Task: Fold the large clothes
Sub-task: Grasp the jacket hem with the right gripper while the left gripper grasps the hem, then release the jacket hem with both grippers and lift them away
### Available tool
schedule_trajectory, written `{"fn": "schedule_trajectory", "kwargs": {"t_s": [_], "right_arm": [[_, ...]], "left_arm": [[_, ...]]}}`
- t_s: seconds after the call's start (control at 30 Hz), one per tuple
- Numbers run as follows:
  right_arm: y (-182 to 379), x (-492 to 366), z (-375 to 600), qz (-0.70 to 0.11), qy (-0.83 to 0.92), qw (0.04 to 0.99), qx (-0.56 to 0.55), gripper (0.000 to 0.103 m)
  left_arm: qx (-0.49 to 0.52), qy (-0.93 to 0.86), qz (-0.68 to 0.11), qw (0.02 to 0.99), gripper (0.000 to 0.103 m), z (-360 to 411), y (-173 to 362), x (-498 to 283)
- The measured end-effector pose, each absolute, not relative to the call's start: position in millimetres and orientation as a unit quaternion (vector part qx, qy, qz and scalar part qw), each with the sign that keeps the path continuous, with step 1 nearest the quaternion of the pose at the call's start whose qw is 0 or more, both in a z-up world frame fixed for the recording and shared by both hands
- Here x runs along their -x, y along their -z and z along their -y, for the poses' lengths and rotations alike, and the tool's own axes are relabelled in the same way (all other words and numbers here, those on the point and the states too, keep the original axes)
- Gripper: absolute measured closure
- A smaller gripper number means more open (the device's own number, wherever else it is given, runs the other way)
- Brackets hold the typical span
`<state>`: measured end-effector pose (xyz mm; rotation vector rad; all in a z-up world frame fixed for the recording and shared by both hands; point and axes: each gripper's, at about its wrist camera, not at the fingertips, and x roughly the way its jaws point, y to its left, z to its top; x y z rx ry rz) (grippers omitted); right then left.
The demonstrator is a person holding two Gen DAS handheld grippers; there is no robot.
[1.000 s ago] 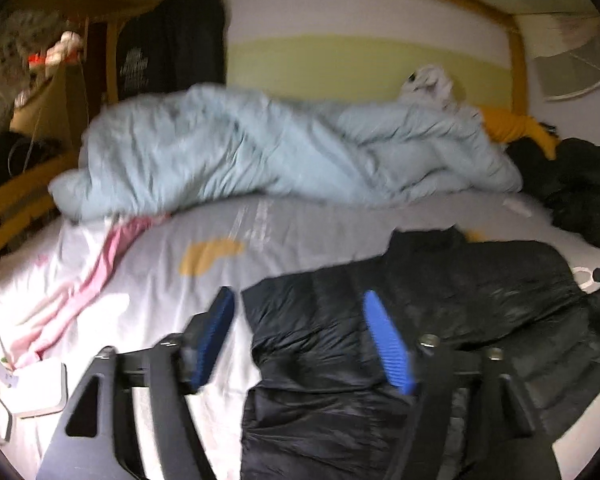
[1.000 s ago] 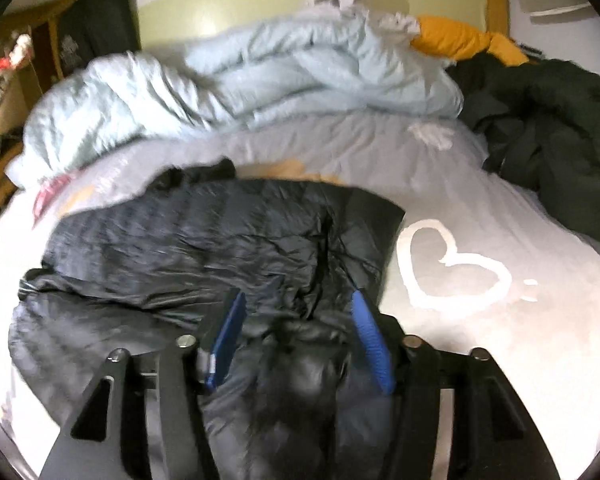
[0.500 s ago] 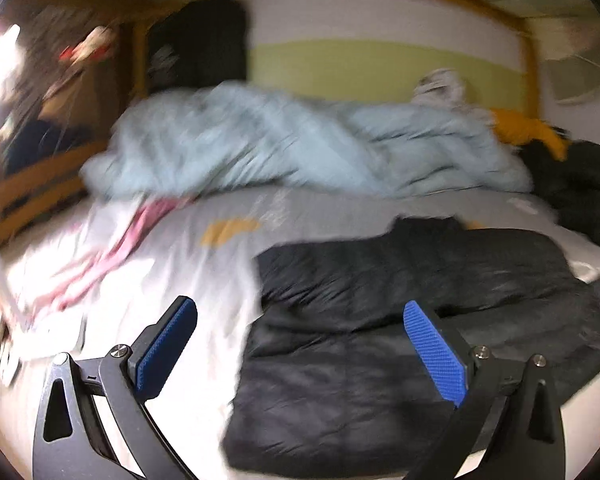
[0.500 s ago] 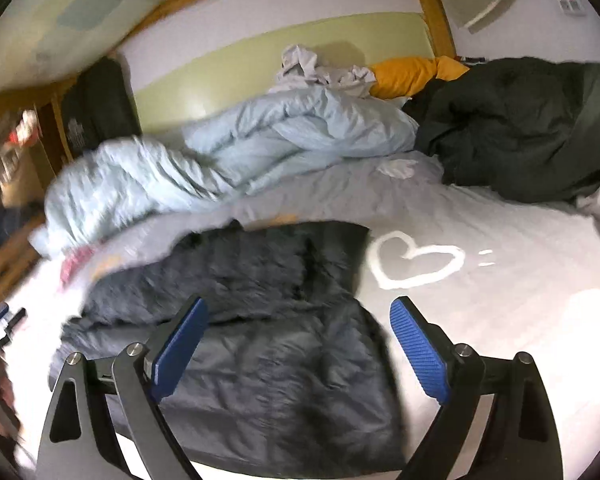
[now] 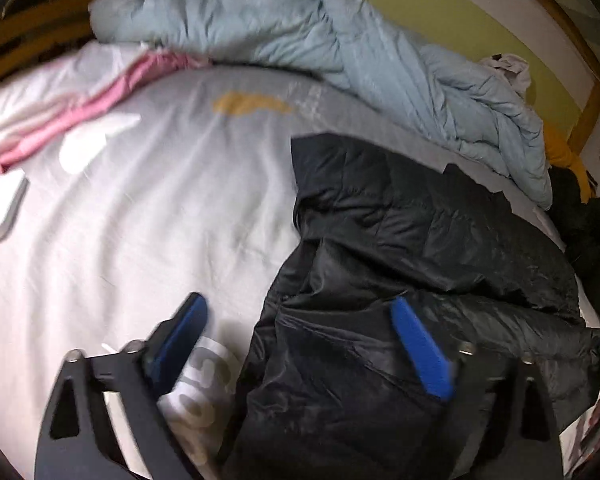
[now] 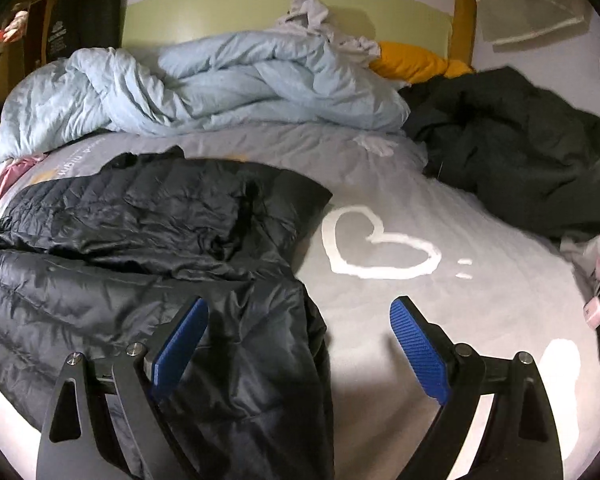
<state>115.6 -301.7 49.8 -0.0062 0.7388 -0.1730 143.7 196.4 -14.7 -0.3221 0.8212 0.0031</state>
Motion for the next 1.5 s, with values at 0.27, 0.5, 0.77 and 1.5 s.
{"fn": "schedule_trajectory", "kwargs": {"t_s": [0.27, 0.5, 0.77, 1.5], "right_arm": [[-32, -121, 306, -0.396, 0.033, 0.916, -0.047, 0.072], [-49, -103, 286, -0.354, 0.043, 0.934, -0.002, 0.094], [-92, -64, 265, -0.256, 0.061, 0.963, 0.051, 0.094], [-21, -111, 270, -0.39, 0.095, 0.914, 0.059, 0.074]], "left_arm": [[0.069, 0.019, -0.384, 0.921, 0.07, -164, 7, -134], [0.085, 0.039, -0.354, 0.93, 0.097, -168, -20, -115], [0.048, 0.027, -0.291, 0.955, 0.098, -160, -54, -85], [-0.012, -0.065, -0.324, 0.944, 0.041, -148, -2, -114]]}}
